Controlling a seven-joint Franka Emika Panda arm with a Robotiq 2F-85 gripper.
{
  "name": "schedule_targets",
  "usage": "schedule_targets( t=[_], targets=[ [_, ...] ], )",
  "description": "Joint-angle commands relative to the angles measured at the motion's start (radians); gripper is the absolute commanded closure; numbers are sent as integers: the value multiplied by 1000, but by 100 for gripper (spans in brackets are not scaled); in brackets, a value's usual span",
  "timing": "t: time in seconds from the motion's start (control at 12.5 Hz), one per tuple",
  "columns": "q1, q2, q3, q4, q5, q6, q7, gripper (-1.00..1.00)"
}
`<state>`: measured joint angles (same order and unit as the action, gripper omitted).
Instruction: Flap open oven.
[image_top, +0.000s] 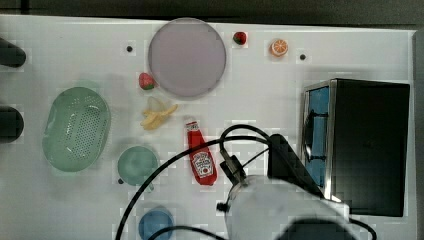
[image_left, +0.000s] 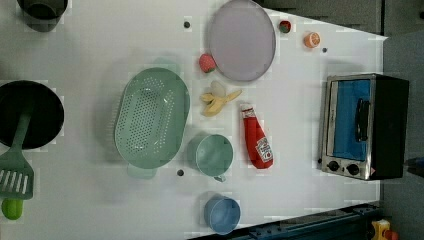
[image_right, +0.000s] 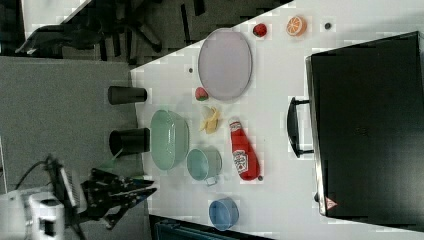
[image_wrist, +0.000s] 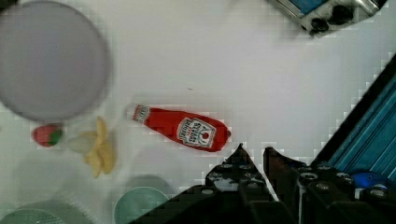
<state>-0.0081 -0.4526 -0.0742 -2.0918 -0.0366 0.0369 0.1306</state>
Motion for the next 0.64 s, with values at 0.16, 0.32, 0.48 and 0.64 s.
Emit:
schedule_targets(
  t=[0.16, 0.32, 0.48, 0.64],
  targets=[
    [-9, 37, -56, -42, -39, 75, -134, 65],
    [-19, 80, -97, -80, -73, 167, -374, 65],
    [-32, 140, -156, -107, -75, 266, -618, 65],
    [-43, 207, -221, -111, -75, 368, -861, 65]
  ],
)
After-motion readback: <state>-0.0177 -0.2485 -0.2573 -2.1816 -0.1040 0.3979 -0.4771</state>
